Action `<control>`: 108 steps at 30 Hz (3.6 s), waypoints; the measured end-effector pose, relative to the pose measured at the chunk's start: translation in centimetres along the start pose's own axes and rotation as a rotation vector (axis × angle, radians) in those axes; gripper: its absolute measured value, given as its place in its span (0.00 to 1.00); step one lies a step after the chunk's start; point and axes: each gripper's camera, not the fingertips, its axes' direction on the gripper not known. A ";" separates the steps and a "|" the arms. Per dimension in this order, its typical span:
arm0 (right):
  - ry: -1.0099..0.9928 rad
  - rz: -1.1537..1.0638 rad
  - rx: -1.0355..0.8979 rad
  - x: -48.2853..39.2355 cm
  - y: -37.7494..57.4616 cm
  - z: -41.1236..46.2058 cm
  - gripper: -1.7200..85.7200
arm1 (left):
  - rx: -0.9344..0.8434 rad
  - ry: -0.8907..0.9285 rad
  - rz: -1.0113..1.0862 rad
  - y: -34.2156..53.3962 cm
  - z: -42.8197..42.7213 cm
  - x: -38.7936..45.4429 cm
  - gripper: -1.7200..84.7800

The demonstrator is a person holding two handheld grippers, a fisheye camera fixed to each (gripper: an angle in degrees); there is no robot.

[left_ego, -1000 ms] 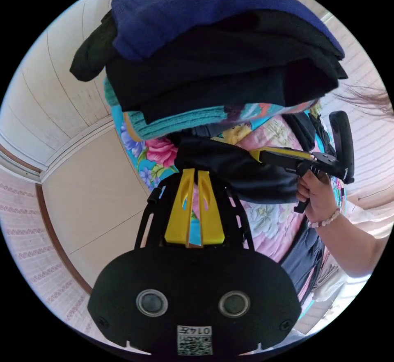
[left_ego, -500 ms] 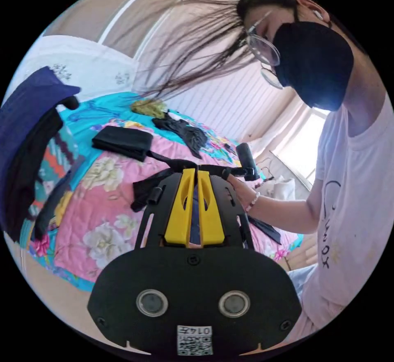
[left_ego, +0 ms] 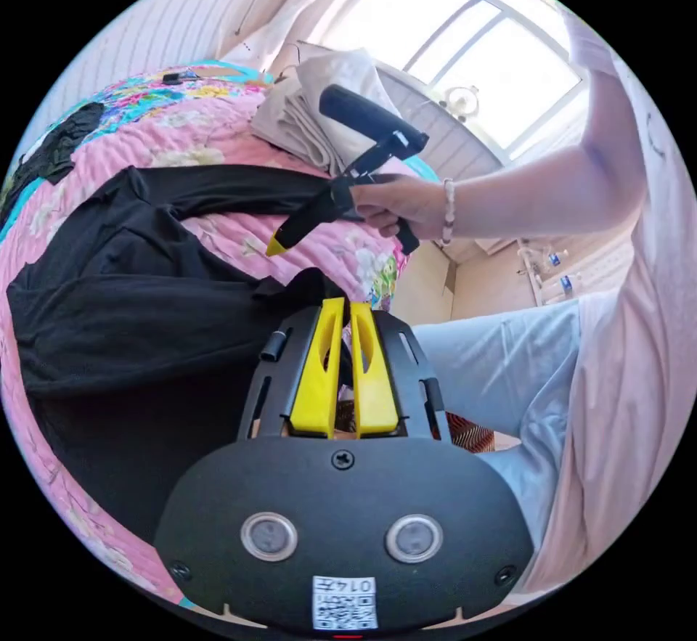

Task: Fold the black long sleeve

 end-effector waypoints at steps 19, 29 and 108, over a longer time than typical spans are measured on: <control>-0.017 -0.335 0.108 1.3 -6.5 -0.6 0.06 | 0.145 -0.685 -0.609 0.9 0.4 -23.3 0.06; -0.003 -0.467 -0.046 -5.8 -26.8 8.5 0.04 | -0.069 -0.639 -0.702 -0.9 7.2 -36.9 0.03; -0.244 0.519 0.564 37.4 52.3 -10.9 0.02 | -0.208 -0.316 0.069 -28.3 43.1 -35.5 0.01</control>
